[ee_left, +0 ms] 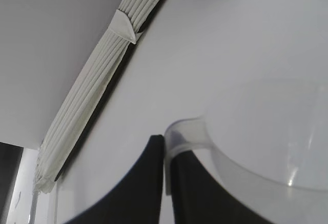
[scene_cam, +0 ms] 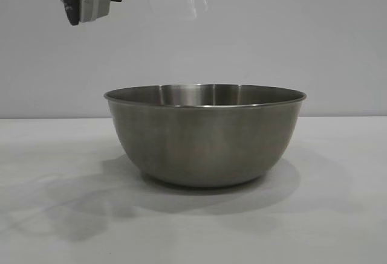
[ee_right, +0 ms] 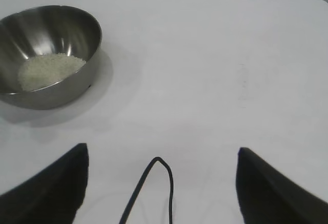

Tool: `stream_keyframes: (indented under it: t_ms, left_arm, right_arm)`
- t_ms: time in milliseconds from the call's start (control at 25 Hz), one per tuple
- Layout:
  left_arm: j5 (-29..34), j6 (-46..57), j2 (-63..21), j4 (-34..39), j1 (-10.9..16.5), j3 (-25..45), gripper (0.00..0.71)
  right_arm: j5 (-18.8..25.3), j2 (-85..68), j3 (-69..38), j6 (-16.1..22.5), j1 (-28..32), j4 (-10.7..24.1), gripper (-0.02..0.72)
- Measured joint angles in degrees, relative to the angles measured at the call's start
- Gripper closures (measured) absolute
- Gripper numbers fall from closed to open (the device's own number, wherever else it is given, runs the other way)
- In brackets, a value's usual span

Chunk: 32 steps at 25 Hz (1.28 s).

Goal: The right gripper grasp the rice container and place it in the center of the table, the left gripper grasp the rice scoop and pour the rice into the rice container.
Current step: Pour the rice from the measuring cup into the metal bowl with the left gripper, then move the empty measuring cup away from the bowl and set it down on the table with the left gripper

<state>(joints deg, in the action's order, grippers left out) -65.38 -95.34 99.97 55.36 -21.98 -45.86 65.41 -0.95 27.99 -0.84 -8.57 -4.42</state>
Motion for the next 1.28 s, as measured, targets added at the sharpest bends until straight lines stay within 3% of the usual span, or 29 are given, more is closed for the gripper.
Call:
stream_keyframes:
  t_ms: [160, 320, 680, 920, 1280]
  left_arm:
    - [-0.1, 17.7, 0.1, -1.1, -0.1, 0.0, 0.71]
    - [-0.1, 36.3, 0.2, -9.7, -0.2, 0.0, 0.71]
    - [-0.1, 64.2, 0.5, -49.9, -0.2, 0.1, 0.71]
    - [-0.1, 75.8, 0.5, -72.9, -0.2, 5.2, 0.71]
    - [-0.1, 83.9, 0.8, -80.4, -0.2, 15.7, 0.71]
  right_arm:
    - [0.0, 0.0, 0.0, 0.0, 0.0, 0.0, 0.193]
    - [0.0, 0.0, 0.0, 0.0, 0.0, 0.0, 0.193]
    - [0.0, 0.0, 0.0, 0.0, 0.0, 0.0, 0.193]
    - [0.0, 0.0, 0.0, 0.0, 0.0, 0.0, 0.193]
    - [0.0, 0.0, 0.0, 0.0, 0.0, 0.0, 0.193]
